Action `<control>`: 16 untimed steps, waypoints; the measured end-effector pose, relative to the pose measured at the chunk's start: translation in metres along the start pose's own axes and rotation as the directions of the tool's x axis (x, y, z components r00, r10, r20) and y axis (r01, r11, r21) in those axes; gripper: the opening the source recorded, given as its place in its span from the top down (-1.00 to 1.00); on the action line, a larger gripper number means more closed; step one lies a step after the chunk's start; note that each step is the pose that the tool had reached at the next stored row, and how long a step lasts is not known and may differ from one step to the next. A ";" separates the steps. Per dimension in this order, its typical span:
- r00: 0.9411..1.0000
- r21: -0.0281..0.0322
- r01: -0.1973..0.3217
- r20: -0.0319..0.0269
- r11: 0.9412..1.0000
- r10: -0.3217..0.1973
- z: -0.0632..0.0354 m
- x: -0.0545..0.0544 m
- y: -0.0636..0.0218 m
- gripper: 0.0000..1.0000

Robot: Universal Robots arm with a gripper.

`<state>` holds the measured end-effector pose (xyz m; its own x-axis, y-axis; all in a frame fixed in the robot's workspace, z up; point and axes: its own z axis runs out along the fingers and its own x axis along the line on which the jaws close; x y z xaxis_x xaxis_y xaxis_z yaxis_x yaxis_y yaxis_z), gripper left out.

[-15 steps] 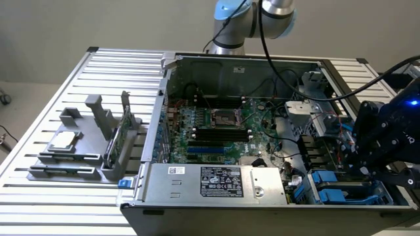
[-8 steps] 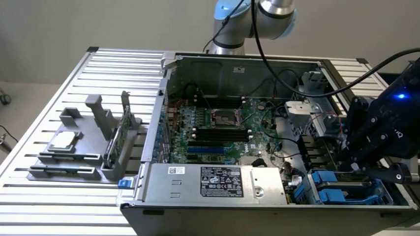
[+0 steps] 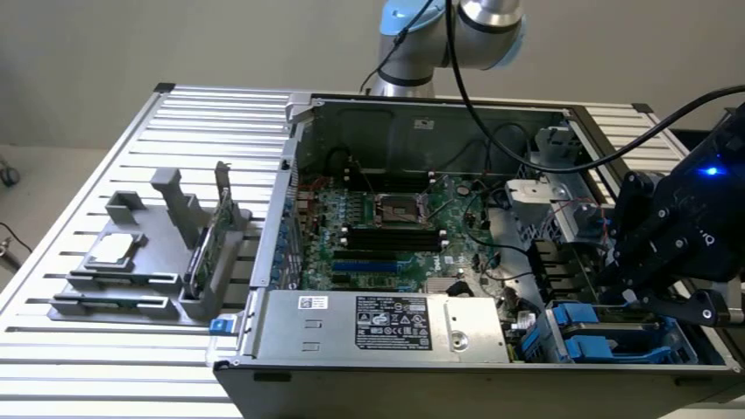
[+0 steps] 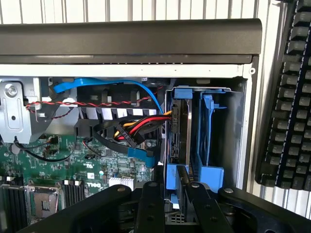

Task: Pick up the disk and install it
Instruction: 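Insert the second disk wire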

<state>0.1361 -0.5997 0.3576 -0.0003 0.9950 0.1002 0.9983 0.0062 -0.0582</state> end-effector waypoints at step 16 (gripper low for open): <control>1.000 0.000 0.000 0.000 1.000 0.000 0.0000 0.000 0.0000 0.50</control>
<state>0.1361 -0.5996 0.3575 -0.0001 0.9950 0.1002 0.9983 0.0059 -0.0582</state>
